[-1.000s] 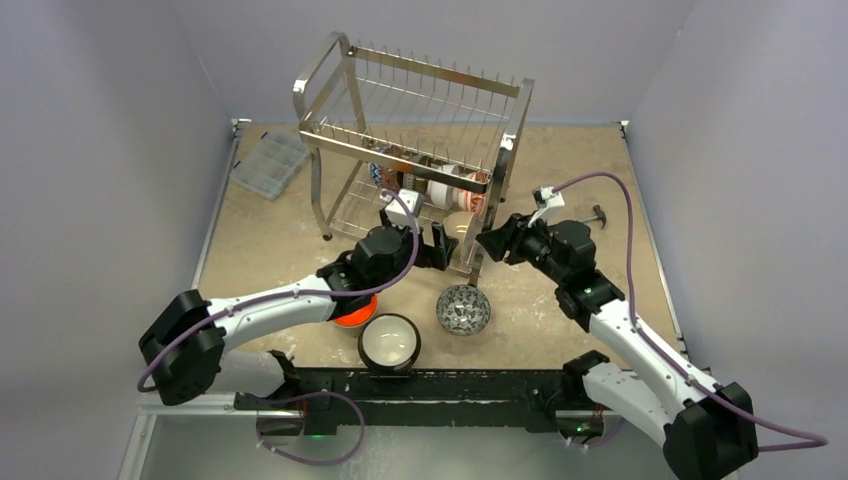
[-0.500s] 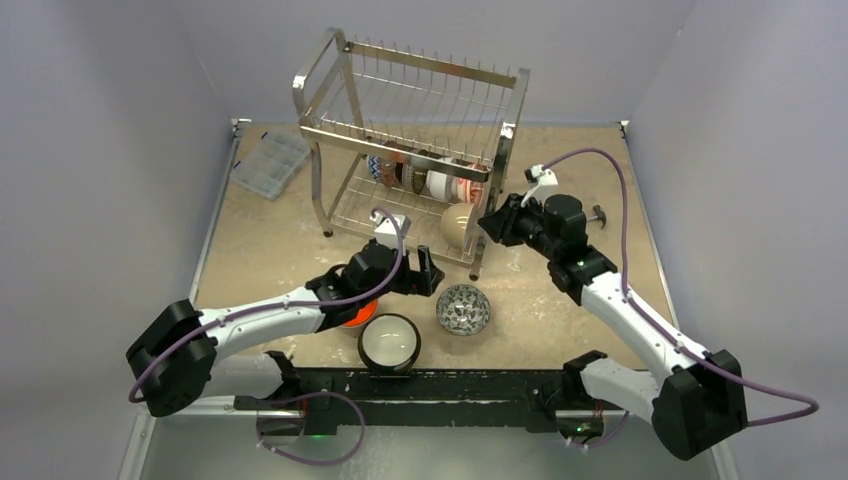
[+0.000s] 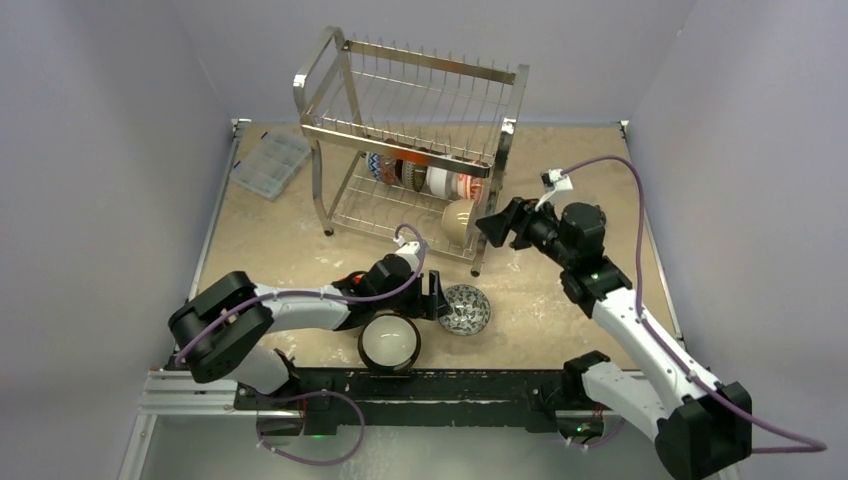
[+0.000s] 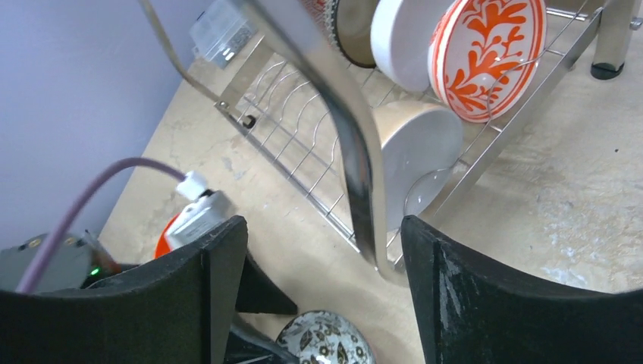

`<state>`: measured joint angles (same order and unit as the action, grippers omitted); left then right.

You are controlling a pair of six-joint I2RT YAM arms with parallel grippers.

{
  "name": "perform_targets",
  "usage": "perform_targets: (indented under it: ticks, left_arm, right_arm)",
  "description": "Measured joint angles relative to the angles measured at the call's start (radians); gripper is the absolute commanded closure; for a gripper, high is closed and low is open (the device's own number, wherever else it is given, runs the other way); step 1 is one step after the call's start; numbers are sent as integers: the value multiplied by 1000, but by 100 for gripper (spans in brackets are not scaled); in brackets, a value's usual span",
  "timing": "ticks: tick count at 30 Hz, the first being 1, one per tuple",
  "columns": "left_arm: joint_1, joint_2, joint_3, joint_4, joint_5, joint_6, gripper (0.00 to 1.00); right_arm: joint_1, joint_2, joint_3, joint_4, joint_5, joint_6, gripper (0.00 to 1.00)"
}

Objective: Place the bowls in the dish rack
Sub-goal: Adjust the dish rack at the center of the board, then pick up the bowl from the center of the board.

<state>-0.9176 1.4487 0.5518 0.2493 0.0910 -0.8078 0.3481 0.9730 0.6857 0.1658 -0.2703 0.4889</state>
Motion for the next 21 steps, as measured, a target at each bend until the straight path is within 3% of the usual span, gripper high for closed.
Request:
perform_targets:
  ticks: [6, 15, 18, 21]
  left_arm:
    - [-8, 116, -2, 140, 92, -53, 54]
    - [-36, 211, 39, 197, 152, -82, 91]
    - [-40, 211, 49, 158, 146, -71, 100]
    - [-42, 207, 64, 107, 129, -60, 100]
  right_arm:
    - [0, -119, -116, -3, -43, 25, 17]
    - [0, -92, -298, -32, -145, 102, 18]
    - [0, -82, -322, -29, -183, 125, 18]
    - [0, -80, -329, -24, -208, 133, 19]
